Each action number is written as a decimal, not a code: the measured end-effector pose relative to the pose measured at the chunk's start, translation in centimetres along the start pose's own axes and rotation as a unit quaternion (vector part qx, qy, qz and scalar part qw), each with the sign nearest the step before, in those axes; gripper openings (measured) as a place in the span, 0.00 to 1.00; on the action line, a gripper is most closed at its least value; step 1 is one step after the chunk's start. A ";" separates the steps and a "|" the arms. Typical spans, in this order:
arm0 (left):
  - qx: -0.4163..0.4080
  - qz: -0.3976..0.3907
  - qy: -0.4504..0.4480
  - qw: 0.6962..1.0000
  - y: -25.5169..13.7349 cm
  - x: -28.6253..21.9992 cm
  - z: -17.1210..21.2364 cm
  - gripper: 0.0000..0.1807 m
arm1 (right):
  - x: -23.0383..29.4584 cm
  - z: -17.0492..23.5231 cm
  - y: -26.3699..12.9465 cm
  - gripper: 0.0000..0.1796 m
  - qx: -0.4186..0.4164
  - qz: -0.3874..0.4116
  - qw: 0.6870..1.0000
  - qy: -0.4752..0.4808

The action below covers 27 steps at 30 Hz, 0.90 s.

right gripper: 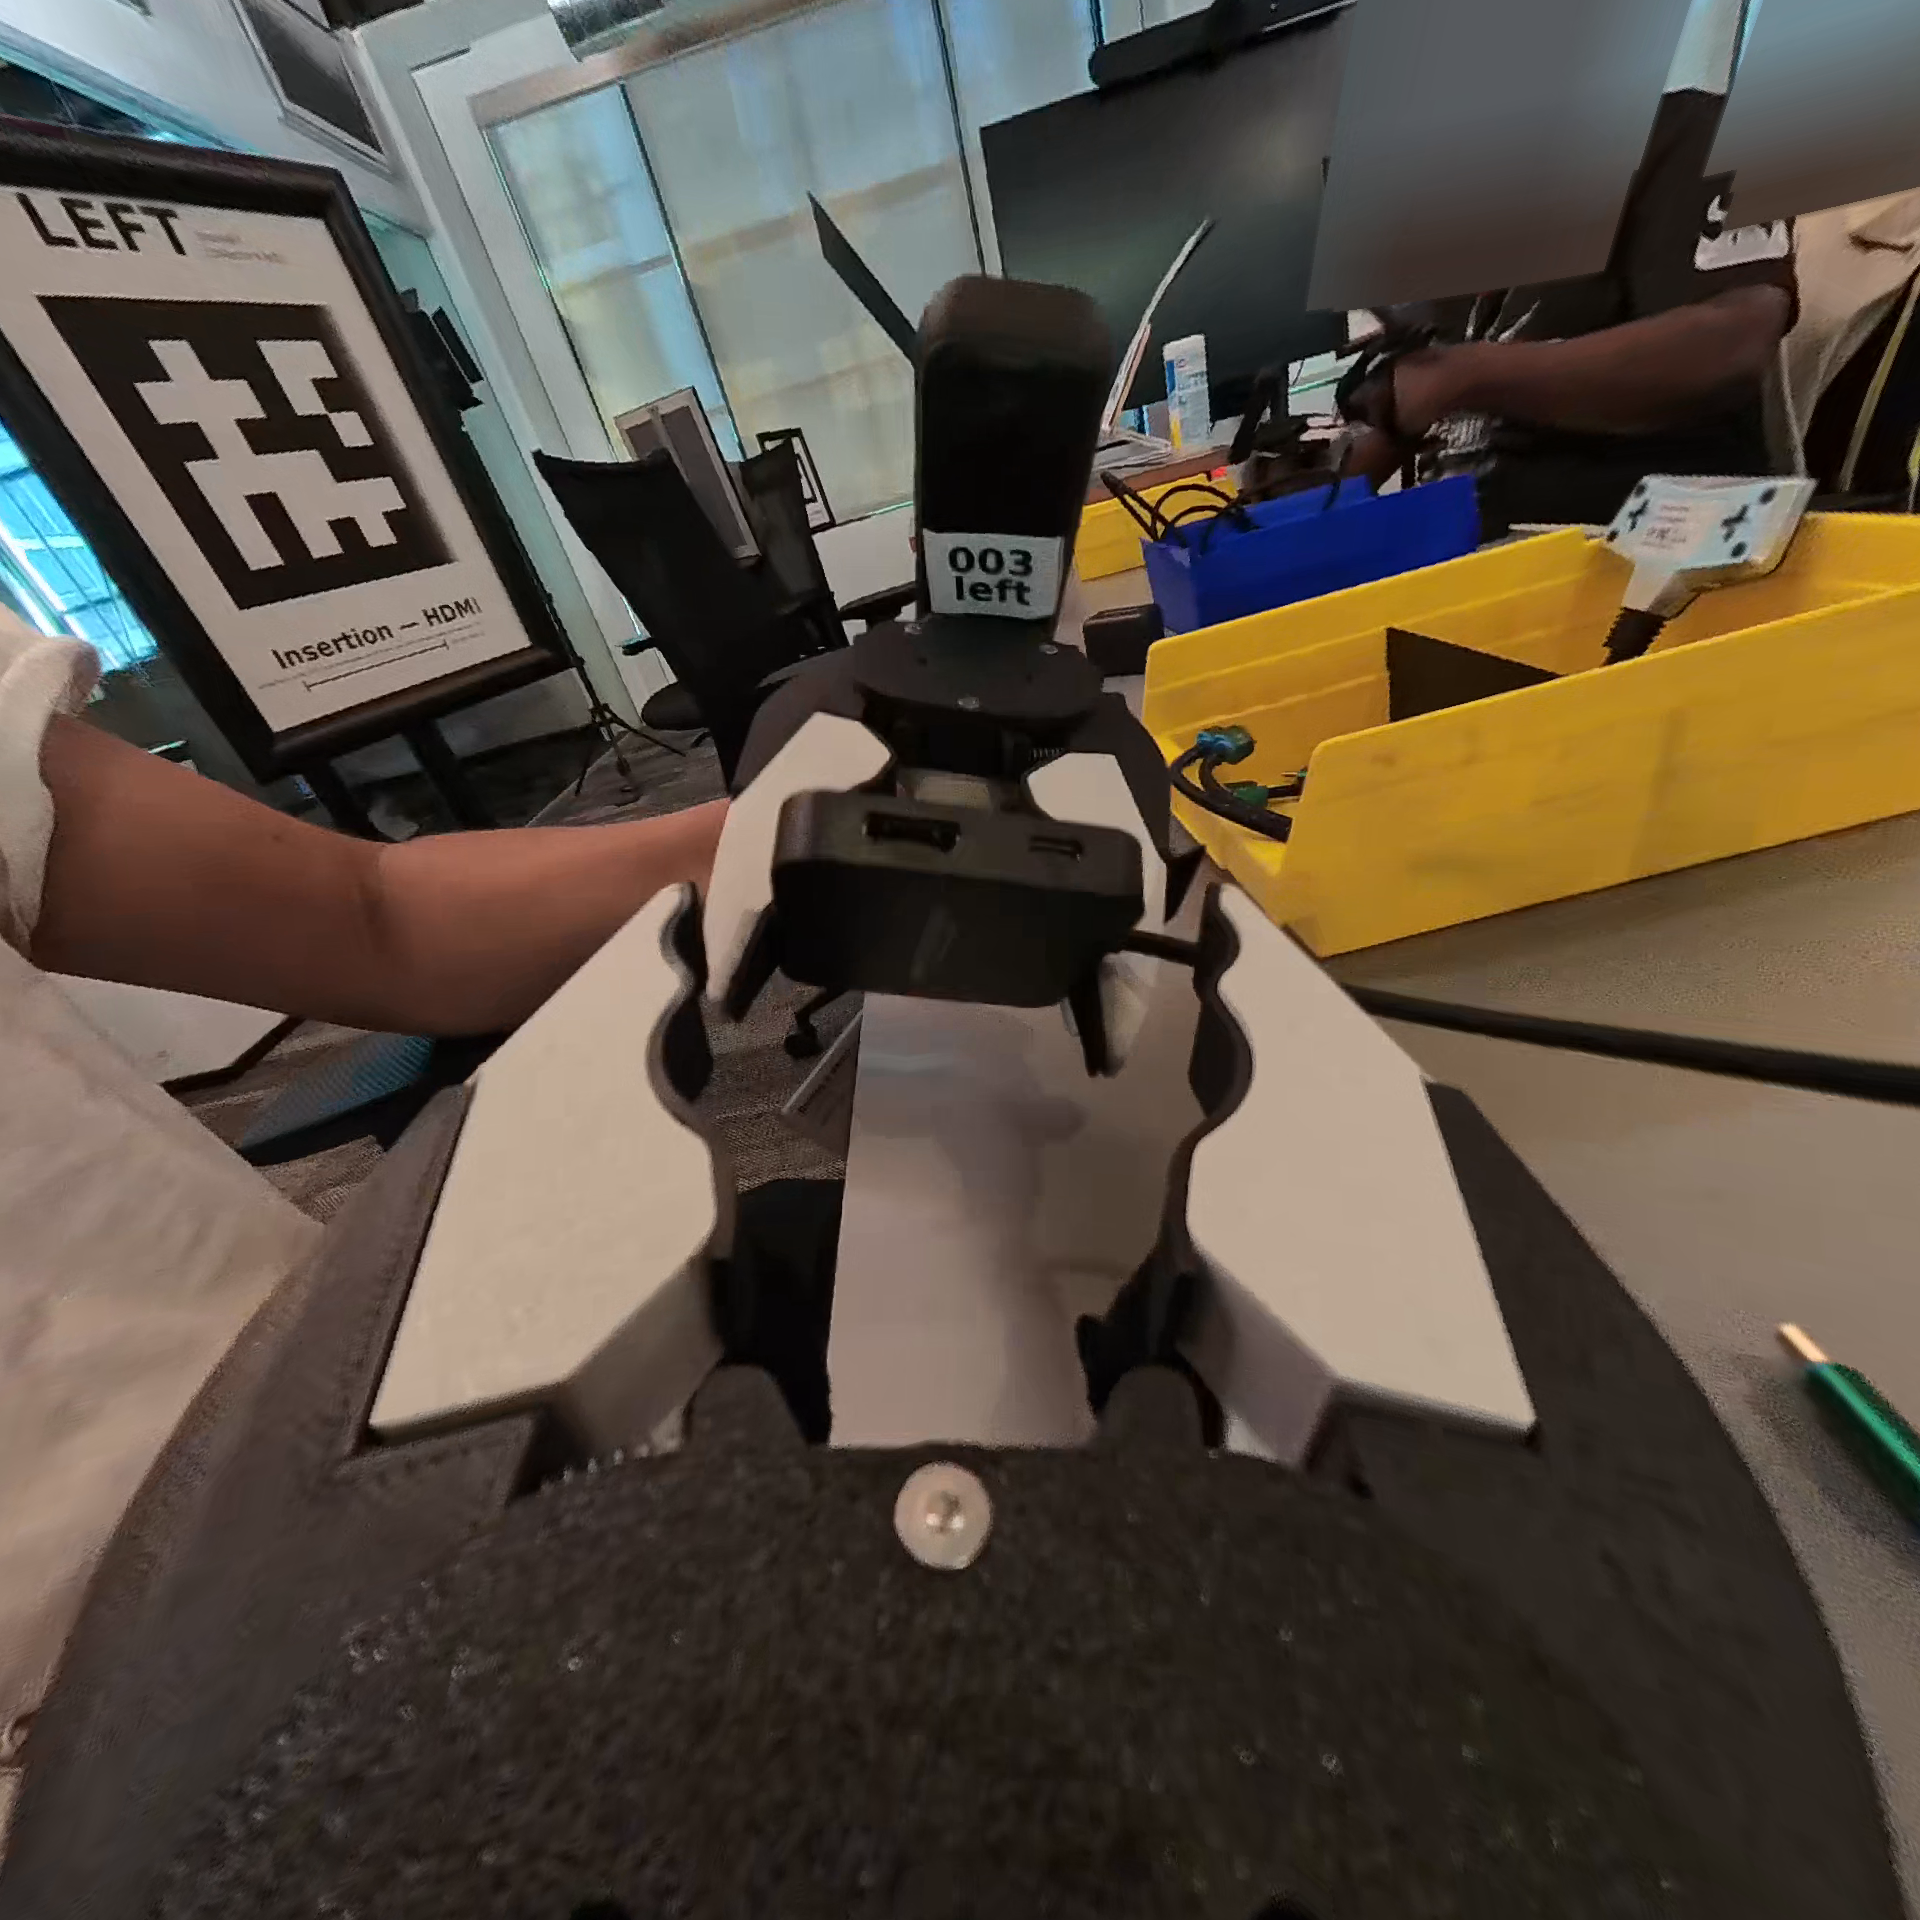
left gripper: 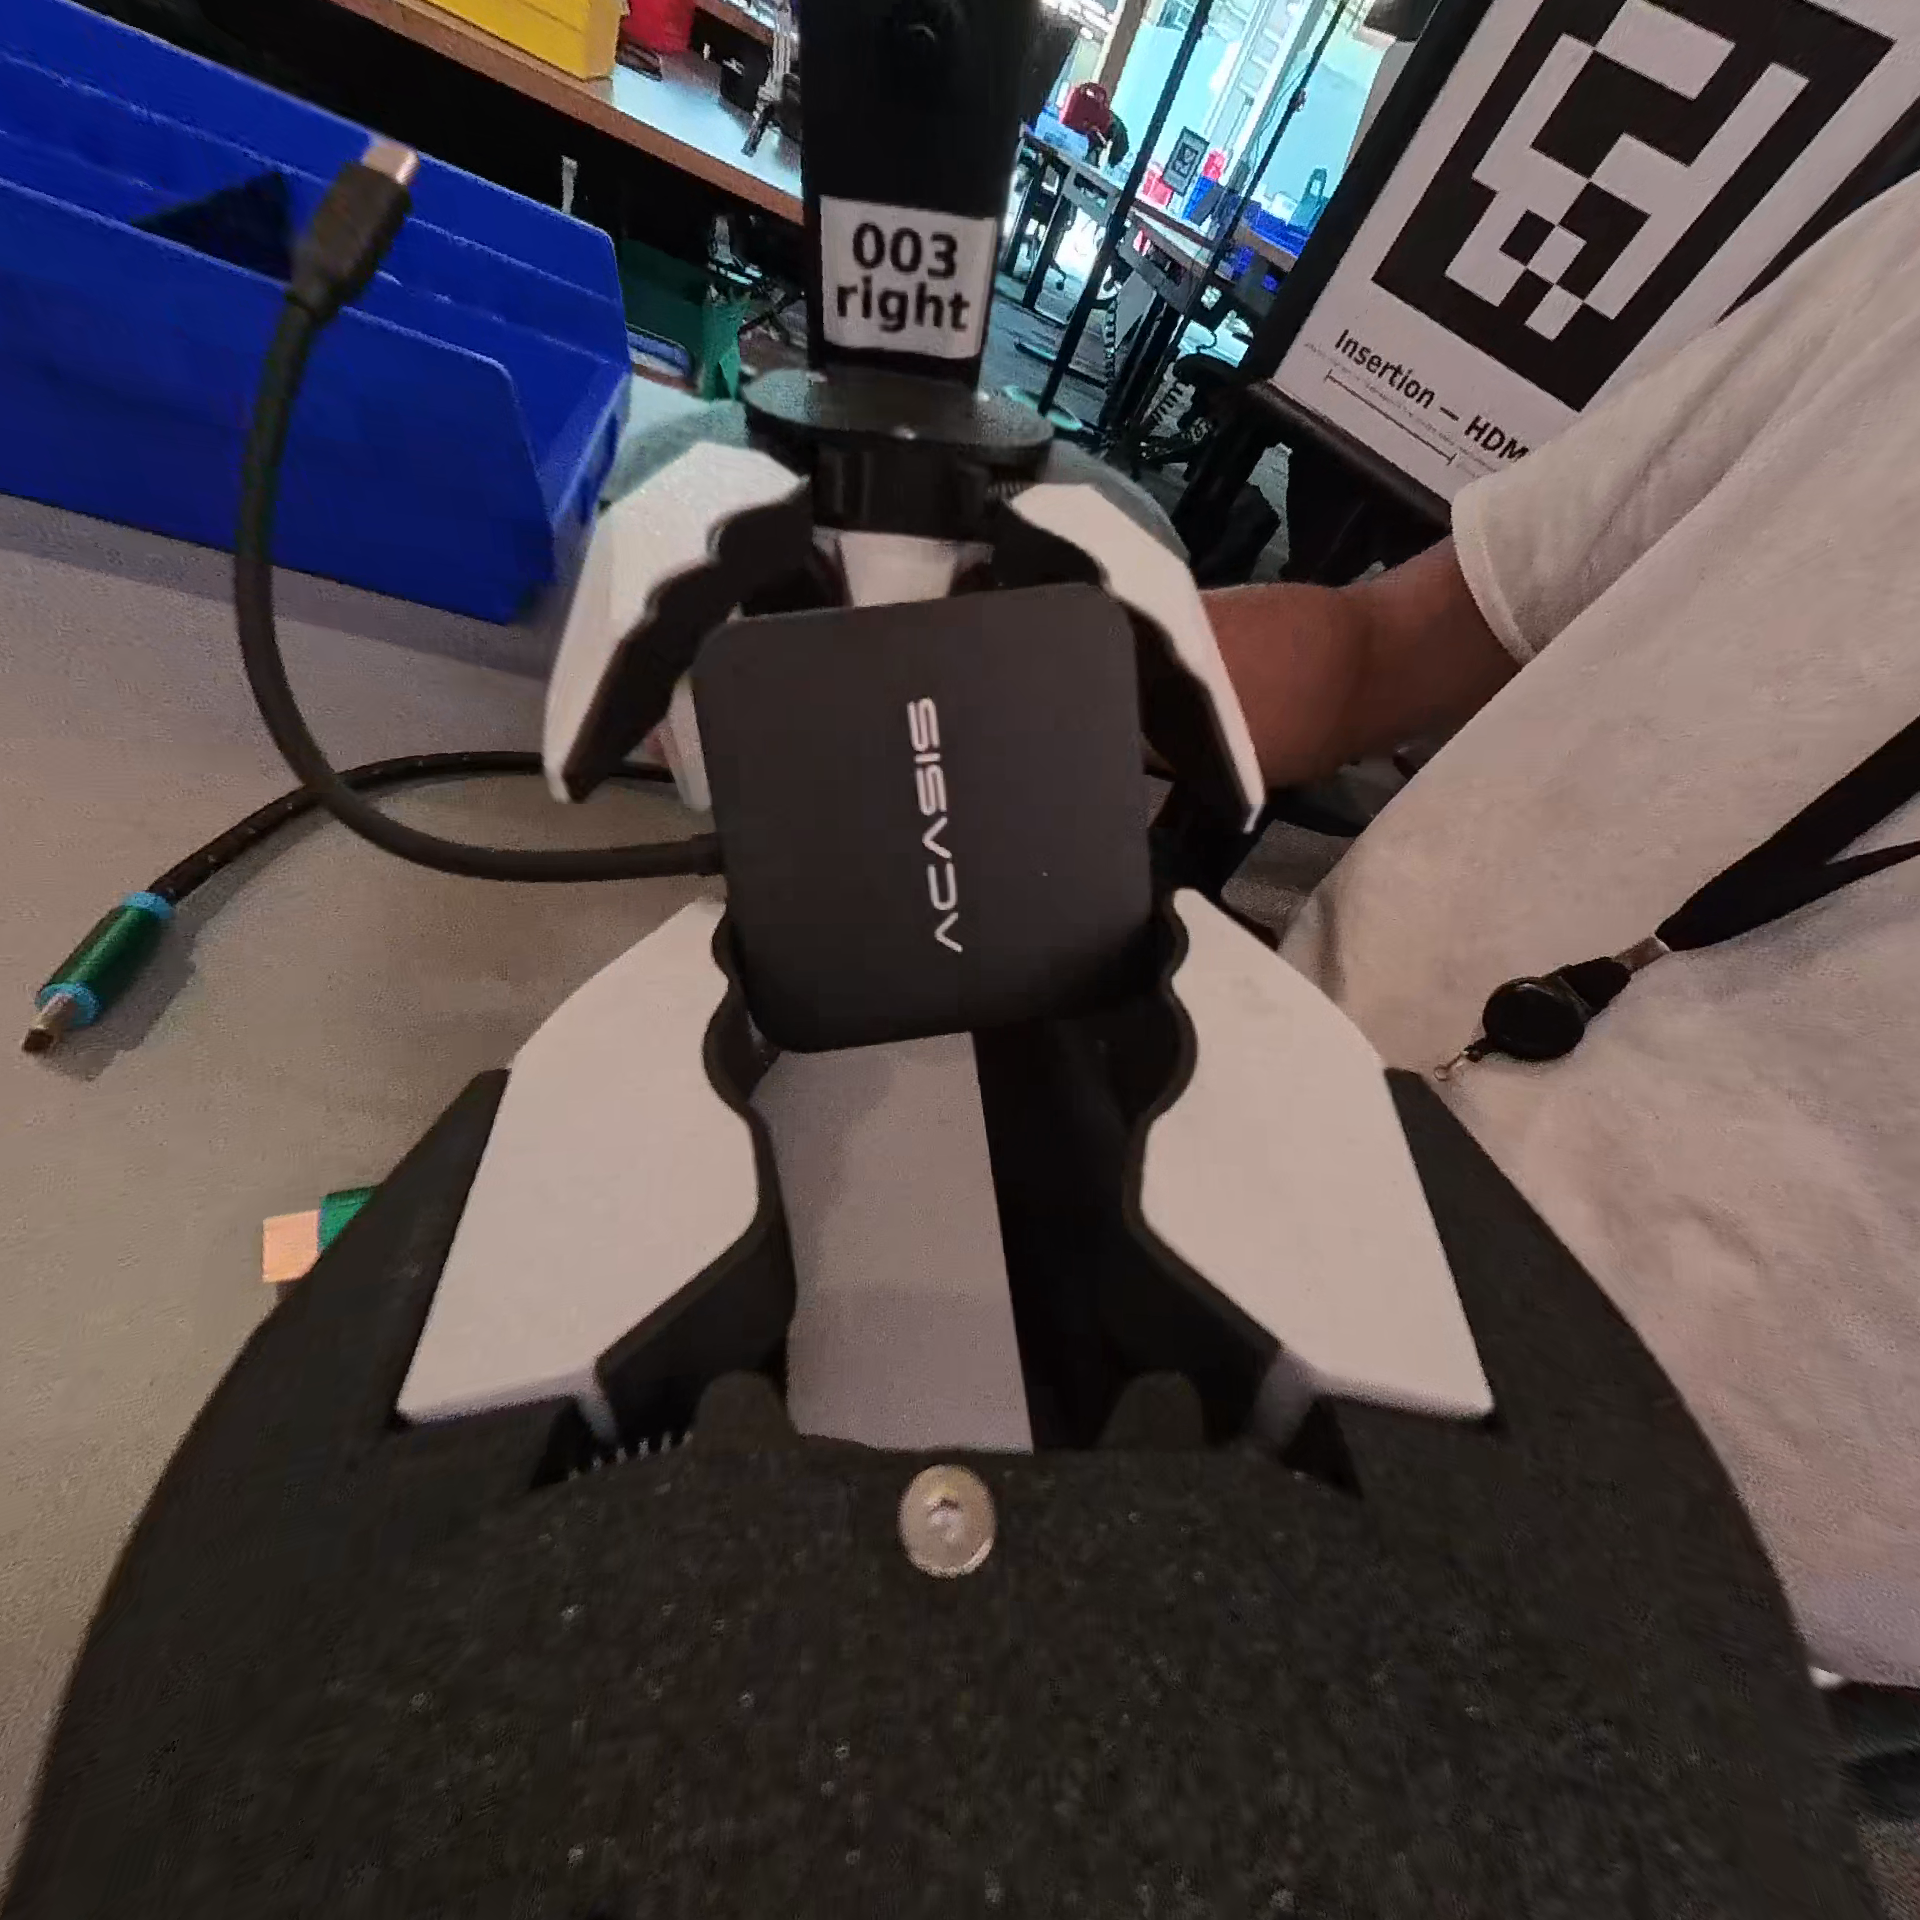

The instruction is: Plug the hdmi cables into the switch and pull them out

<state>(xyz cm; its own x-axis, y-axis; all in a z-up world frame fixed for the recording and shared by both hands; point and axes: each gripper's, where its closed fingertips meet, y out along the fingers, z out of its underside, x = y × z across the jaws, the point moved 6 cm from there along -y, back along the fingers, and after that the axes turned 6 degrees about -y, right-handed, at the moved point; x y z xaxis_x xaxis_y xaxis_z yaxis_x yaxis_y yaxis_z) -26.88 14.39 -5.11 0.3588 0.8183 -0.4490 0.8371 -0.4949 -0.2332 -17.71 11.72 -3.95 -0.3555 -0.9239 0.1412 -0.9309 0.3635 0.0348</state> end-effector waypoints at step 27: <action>0.004 -0.564 0.386 0.730 2.6 1.6 -1.5 0.09 | -3.0 -0.1 -0.6 0.41 -0.039 0.198 0.976 0.084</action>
<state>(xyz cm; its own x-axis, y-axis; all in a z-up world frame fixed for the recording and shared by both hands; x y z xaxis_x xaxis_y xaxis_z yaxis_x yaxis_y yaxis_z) -23.47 14.85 -5.16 -0.4284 0.6254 0.6522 0.7780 0.6224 -0.0858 -16.07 14.30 -4.25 -0.6618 -0.6781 0.3197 -0.7110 0.7030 0.0193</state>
